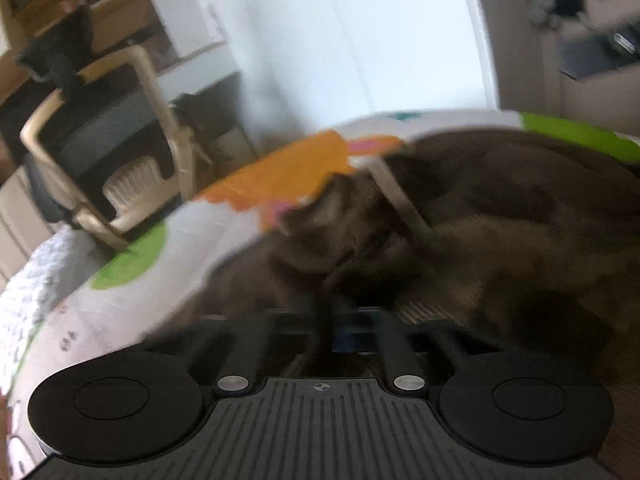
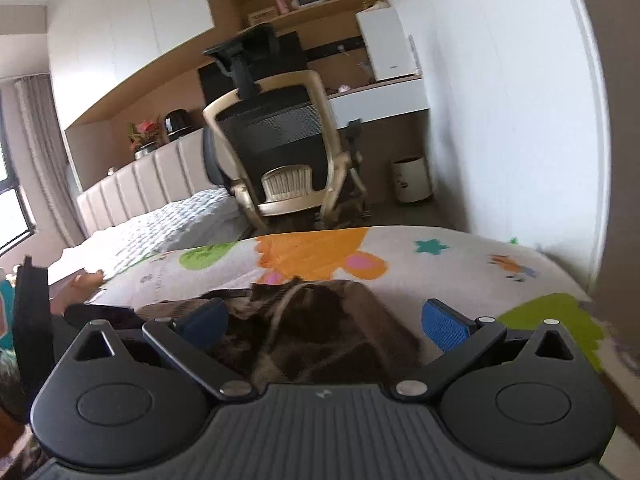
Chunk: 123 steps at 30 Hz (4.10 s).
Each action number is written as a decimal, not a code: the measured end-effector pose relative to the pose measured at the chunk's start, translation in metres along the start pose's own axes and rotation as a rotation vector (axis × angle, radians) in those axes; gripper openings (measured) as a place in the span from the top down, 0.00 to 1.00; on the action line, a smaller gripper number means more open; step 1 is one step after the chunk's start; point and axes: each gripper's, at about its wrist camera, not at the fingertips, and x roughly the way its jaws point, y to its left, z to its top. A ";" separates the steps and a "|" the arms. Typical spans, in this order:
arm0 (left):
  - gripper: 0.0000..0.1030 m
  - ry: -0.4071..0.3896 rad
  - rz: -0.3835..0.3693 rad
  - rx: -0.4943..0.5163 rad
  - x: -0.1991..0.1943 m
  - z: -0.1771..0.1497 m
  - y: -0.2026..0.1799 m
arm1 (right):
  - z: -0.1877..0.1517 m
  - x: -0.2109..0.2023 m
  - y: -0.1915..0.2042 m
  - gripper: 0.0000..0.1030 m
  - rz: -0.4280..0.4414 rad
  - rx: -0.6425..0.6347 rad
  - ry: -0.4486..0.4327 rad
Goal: Fold clothes
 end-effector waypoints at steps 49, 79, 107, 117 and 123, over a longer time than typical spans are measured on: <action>0.00 0.149 -0.208 -0.190 -0.063 -0.047 -0.032 | 0.031 -0.026 0.036 0.19 0.395 0.241 0.250; 0.00 0.107 -0.252 -0.297 -0.062 -0.070 -0.020 | -0.016 0.037 -0.003 0.73 0.251 0.397 0.316; 0.00 0.098 -0.243 -0.295 -0.066 -0.071 -0.019 | 0.108 0.048 0.121 0.10 0.434 0.011 0.324; 0.00 0.111 -0.255 -0.283 -0.070 -0.069 -0.018 | 0.037 0.075 0.046 0.07 -0.006 -0.076 0.225; 0.00 -0.060 -0.279 -0.399 -0.098 -0.027 0.045 | 0.016 0.077 0.009 0.00 -0.048 -0.003 0.179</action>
